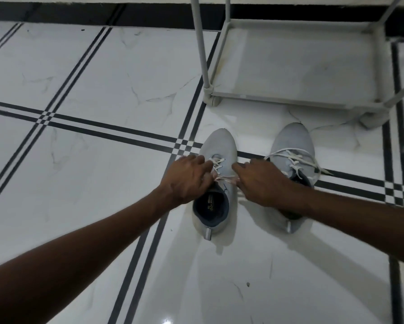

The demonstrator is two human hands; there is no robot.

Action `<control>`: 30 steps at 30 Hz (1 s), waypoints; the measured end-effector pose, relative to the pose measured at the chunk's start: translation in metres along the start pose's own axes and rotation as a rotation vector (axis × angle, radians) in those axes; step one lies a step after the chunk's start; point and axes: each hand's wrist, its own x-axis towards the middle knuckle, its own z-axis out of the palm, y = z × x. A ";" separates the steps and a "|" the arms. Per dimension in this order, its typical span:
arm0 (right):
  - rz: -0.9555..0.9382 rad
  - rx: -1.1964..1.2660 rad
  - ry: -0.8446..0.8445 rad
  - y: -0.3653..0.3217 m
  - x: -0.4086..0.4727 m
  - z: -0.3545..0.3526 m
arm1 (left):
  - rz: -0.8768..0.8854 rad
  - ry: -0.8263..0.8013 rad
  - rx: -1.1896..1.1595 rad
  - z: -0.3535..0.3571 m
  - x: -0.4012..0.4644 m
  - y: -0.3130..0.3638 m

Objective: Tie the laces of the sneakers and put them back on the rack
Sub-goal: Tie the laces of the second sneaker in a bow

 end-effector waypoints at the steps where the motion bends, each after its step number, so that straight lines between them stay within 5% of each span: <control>1: 0.016 -0.010 0.005 0.006 0.000 -0.007 | 0.023 0.073 0.005 -0.002 0.007 0.006; 5: 0.162 0.132 0.001 0.042 -0.018 -0.040 | 0.096 0.142 -0.137 -0.005 0.058 0.042; 9: 0.441 0.379 0.002 0.079 -0.068 -0.047 | 0.160 -0.032 -0.358 0.006 0.091 0.098; 14: 0.609 0.566 -0.089 0.090 -0.103 -0.026 | 0.418 -0.095 -0.029 0.033 0.094 0.120; 20: 0.600 0.842 -0.243 0.099 -0.118 -0.036 | 0.279 -0.125 -0.214 0.016 0.099 0.104; 30: 0.437 0.506 -0.166 0.102 -0.127 -0.007 | 0.219 -0.251 -0.224 0.018 0.097 0.112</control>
